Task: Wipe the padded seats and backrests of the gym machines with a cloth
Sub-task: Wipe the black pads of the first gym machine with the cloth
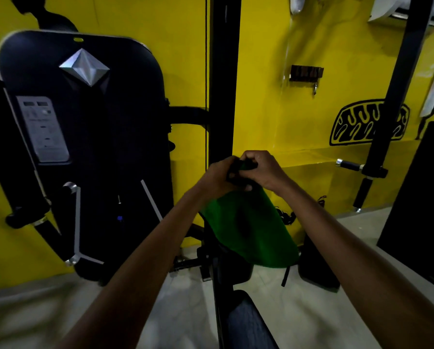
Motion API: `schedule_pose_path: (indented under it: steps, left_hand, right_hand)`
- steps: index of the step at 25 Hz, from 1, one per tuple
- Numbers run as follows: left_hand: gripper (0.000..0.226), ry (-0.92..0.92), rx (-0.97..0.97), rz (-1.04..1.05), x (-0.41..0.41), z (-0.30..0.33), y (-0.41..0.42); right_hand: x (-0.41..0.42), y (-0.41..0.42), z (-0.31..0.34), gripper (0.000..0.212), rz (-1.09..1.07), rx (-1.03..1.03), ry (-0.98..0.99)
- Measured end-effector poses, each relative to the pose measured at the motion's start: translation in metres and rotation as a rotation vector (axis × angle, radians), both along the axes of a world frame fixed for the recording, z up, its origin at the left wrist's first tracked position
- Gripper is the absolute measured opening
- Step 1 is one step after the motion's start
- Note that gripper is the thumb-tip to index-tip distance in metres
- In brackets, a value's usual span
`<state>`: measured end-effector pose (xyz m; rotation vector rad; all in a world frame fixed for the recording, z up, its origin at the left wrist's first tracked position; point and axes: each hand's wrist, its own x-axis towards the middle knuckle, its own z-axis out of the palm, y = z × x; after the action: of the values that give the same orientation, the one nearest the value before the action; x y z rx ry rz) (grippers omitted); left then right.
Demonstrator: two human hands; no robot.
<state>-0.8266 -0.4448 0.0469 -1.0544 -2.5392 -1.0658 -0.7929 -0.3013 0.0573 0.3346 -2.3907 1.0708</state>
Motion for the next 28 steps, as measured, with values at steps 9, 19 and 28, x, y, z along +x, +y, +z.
schedule_pose_path:
  steps: [9,19,28]
  left_hand:
    - [0.032,-0.010,0.361,0.154,-0.022,0.024,-0.032]
    - [0.032,-0.154,0.333,0.231,-0.018,-0.012,-0.021]
    - [0.042,-0.252,0.563,-0.088,-0.006,-0.023,-0.018]
  right_hand:
    - [0.030,0.042,-0.103,0.036,0.059,-0.201,-0.710]
    - [-0.003,-0.004,-0.001,0.025,-0.024,-0.513,-0.418]
    - [0.000,0.011,-0.003,0.015,-0.140,-0.538,-0.131]
